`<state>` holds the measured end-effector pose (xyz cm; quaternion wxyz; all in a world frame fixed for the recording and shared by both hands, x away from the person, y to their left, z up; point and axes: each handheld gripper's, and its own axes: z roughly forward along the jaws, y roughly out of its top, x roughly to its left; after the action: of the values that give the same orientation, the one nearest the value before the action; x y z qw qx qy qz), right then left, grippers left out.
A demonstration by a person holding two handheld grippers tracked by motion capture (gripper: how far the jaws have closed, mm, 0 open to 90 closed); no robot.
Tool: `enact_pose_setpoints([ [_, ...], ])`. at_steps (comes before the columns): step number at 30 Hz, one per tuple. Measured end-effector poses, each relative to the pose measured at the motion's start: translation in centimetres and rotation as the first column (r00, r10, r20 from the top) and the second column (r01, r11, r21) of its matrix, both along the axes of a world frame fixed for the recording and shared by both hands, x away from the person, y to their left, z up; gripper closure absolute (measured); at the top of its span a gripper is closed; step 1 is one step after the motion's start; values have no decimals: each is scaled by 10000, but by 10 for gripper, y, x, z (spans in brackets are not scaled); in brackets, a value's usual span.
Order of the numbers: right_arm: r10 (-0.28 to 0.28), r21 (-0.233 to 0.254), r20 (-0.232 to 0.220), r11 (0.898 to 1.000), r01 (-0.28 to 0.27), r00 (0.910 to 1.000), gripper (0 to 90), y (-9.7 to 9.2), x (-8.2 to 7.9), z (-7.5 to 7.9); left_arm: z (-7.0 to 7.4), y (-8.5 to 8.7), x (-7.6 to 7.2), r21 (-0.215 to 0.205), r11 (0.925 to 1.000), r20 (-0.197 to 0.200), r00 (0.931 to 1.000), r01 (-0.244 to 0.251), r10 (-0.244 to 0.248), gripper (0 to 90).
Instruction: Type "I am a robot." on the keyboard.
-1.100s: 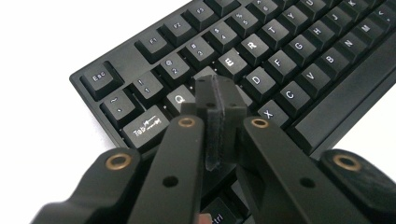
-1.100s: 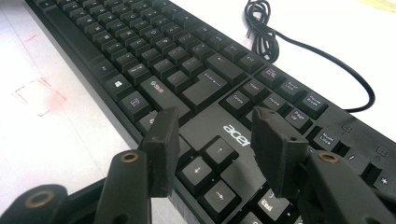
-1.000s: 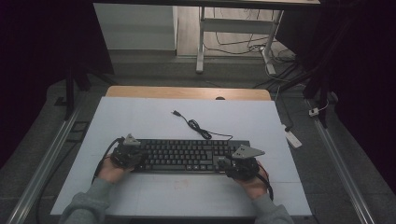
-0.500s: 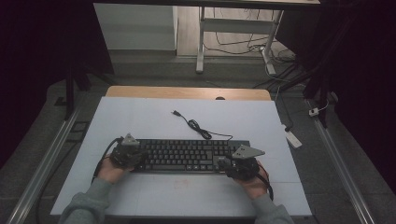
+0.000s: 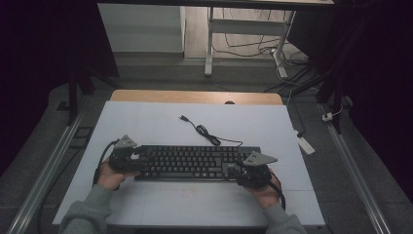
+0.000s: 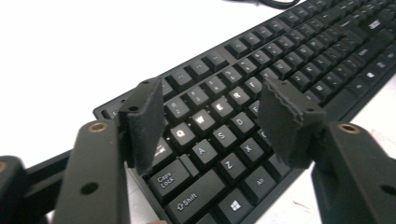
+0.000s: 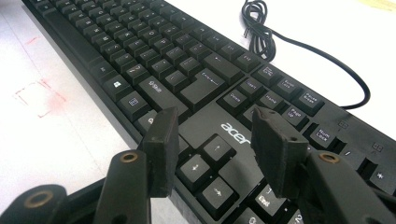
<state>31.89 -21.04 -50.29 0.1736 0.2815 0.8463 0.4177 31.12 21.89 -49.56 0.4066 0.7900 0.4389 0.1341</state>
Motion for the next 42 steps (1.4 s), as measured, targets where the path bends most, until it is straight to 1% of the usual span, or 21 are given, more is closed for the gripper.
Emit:
enact_pose_setpoints([
  [1, -17, 45, -3, 10000, 17, 10000, 518, 0, -1, 0, 1, 0, 0, -34, 10000, 6, 10000, 56, -56, 386],
  [4, -56, 185, 18, 9998, 56, 10000, 518, -2, -2, 1, 3, 1, 0, -107, 9999, 45, 10000, 24, -23, 357],
  [8, -144, 283, 23, 9995, 143, 9999, 518, -6, -6, 1, 5, 1, 1, -220, 9997, -19, 10000, -77, 77, 311],
  [14, -199, 363, 43, 9991, 197, 9998, 518, -14, -10, 2, 8, 2, 1, -340, 9994, 45, 10000, -85, 87, 275],
  [16, -217, 316, 92, 9993, 214, 9997, 518, -15, -10, 3, 8, 1, 0, -365, 9993, 13, 10000, 24, -23, 273],
  [17, -202, 367, 94, 9991, 198, 9998, 518, -16, -10, 3, 8, 0, 0, -370, 9993, 14, 10000, 87, -87, 273],
  [21, -189, 320, 102, 9993, 185, 9998, 519, -16, -9, 3, 9, -6, -2, -439, 9980, 69, 9990, 453, -451, 279],
  [26, -195, 290, 62, 9994, 193, 9998, 518, -16, -9, 2, 9, -14, -4, -416, 9951, 158, 9959, 900, -894, 273],
  [29, -184, 290, 42, 9994, 182, 9998, 518, -16, -8, 2, 9, -19, -6, -323, 9924, 232, 9928, 1185, -1178, 291],
  [34, -139, 238, 53, 9996, 138, 9999, 518, -16, -8, 1, 9, -26, -7, -185, 9895, 256, 9894, 1432, -1427, 325],
  [42, -130, 193, 30, 9997, 130, 9999, 518, -15, -8, 0, 8, -35, -10, 187, 9837, 267, 9834, 1790, -1795, 422],
])
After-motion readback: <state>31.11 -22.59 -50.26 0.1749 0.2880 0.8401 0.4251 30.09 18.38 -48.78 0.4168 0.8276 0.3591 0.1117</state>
